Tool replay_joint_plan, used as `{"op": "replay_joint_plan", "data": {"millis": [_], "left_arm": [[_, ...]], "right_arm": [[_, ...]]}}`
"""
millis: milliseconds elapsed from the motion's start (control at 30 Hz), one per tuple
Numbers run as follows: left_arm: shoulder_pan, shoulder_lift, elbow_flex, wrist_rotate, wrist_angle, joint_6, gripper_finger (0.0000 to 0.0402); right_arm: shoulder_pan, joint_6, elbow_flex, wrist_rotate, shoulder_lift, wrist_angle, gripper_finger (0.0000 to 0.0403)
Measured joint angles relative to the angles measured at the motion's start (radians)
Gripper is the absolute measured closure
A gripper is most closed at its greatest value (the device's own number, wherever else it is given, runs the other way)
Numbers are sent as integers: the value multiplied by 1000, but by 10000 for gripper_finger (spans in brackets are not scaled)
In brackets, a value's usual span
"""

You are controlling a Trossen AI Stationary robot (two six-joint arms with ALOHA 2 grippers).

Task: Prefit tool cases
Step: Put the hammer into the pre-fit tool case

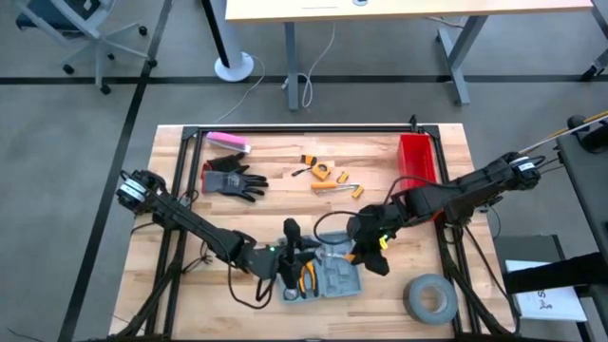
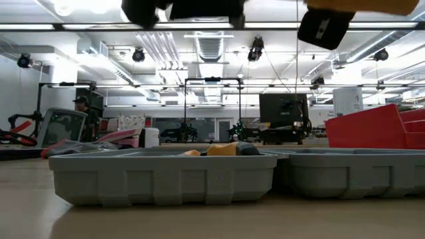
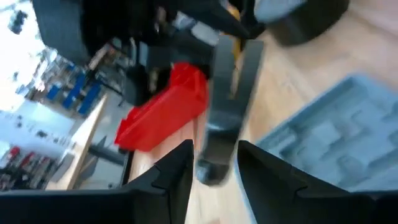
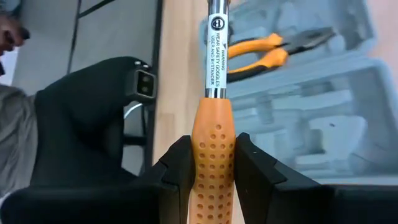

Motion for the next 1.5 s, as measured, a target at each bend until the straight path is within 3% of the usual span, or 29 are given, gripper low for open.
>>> {"op": "replay_joint_plan", "data": {"millis": [267,467,900,1100,1500], "left_arm": [[11,-4,0,164,96,54,274],[13,-4,0,211,132,47,280],[13,-5,0,242,163,50,289],[13,-5,0,243,157,53,336],[13,-7,0,233,152,45,337]], "right_arm": [[22,-60,0,-63,0,20,330],[21,-131,0,-77,0,13,330],[-11,-138,0,-68,0,8,330],[-11,-125,0,-68,0,20,331],[-9,-125,0,-41,0,35,320]]}}
